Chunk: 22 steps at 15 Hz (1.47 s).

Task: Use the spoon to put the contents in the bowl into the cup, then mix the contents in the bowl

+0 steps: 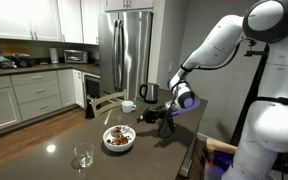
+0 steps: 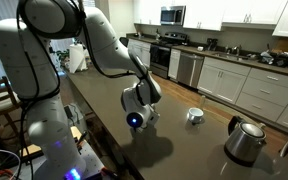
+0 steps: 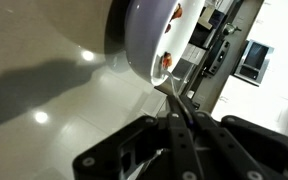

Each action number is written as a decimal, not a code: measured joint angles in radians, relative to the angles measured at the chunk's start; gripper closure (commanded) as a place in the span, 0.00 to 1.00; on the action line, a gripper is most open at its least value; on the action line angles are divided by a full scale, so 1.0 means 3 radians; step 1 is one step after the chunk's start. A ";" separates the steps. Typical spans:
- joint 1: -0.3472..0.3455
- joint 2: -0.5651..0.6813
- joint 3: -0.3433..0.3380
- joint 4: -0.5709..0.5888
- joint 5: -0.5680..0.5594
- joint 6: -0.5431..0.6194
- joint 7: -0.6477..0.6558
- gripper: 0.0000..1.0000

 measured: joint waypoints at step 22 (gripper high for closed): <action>-0.0055 -0.0568 0.0071 -0.0119 -0.0870 0.0395 0.1206 0.96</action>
